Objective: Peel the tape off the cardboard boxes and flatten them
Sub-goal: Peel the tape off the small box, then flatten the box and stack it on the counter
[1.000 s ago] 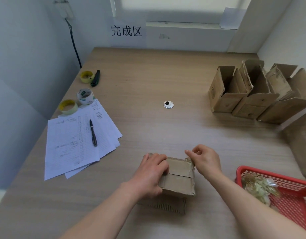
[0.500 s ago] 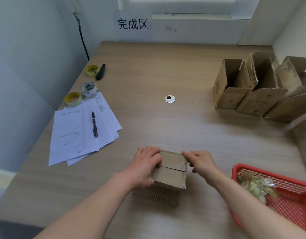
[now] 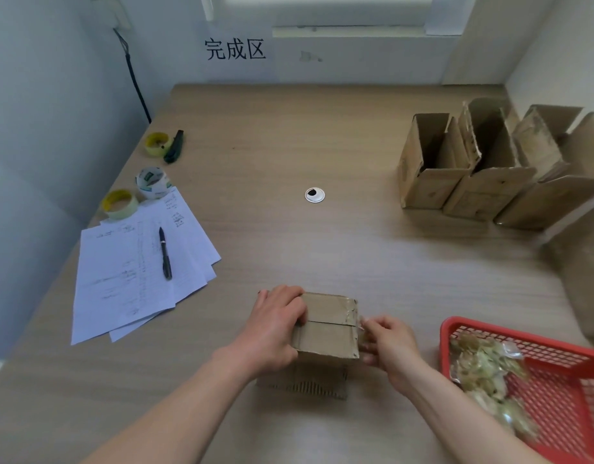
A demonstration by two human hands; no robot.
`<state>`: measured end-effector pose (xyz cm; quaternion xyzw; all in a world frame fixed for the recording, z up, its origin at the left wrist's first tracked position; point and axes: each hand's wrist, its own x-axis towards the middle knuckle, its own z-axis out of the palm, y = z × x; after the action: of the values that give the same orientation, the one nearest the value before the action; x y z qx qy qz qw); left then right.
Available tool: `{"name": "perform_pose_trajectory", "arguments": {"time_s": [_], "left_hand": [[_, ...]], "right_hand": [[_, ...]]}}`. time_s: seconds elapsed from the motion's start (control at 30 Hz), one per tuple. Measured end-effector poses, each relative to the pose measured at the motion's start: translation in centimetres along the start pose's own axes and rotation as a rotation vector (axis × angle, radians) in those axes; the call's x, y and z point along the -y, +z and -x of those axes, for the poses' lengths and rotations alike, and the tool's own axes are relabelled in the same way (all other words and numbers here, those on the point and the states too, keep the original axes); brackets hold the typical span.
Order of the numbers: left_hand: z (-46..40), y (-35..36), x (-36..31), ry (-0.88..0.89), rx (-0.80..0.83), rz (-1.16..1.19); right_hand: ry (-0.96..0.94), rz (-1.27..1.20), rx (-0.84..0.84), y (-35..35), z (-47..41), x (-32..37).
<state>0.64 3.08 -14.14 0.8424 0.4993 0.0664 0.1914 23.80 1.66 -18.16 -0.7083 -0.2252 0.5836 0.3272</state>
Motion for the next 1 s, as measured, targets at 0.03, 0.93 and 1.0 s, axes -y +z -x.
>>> {"name": "perform_pose_trajectory", "arguments": {"time_s": [0.03, 0.93, 1.0], "left_hand": [[-0.5, 0.0, -0.3, -0.001, -0.006, 0.0], [-8.2, 4.1, -8.3, 0.096, 0.009, -0.066], [-8.1, 4.0, -8.3, 0.092, 0.015, -0.071]], "right_hand": [[-0.046, -0.004, -0.05, -0.5, 0.0, 0.3], [-0.59, 1.139, -0.486, -16.3, 0.6, -5.5], [-0.581, 1.161, -0.447, -16.3, 0.7, -5.0]]}}
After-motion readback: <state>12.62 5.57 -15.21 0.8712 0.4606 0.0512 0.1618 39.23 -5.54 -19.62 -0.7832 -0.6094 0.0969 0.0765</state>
